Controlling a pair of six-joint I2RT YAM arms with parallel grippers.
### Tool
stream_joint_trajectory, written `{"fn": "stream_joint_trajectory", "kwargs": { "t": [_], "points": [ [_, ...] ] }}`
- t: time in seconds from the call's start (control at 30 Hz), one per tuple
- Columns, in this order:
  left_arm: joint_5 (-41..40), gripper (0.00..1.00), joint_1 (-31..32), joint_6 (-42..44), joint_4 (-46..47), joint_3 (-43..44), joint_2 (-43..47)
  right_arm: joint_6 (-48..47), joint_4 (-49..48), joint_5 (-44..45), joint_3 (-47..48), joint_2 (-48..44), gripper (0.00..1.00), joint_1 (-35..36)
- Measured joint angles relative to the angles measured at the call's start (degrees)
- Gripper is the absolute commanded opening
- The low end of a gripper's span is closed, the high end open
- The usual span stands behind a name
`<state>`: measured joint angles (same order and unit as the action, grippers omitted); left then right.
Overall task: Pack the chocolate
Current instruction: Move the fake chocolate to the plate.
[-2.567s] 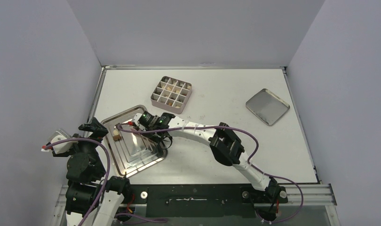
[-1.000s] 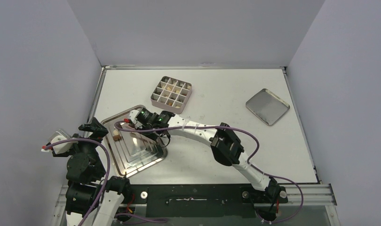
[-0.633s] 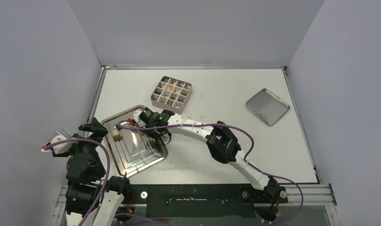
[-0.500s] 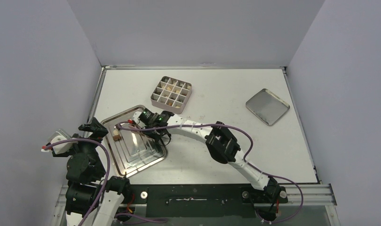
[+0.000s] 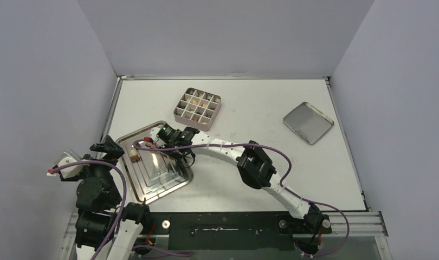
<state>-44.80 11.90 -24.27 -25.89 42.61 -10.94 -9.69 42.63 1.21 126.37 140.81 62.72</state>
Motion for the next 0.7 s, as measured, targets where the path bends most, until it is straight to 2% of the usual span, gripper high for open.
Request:
{"fn": "stream_joint_trajectory", "kwargs": {
  "t": [0.13, 0.27, 0.7],
  "points": [
    [0.0, 0.95, 0.0, 0.0, 0.0, -0.1, 0.3, -0.2, 0.0, 0.5, 0.6, 0.9, 0.38, 0.6],
    [0.0, 0.95, 0.0, 0.0, 0.0, -0.1, 0.4, -0.6, 0.2, 1.4, 0.8, 1.9, 0.35, 1.1],
    [0.0, 0.95, 0.0, 0.0, 0.0, -0.1, 0.8, -2.0, 0.8, 3.7, 3.7, 3.7, 0.35, 2.3]
  ]
}}
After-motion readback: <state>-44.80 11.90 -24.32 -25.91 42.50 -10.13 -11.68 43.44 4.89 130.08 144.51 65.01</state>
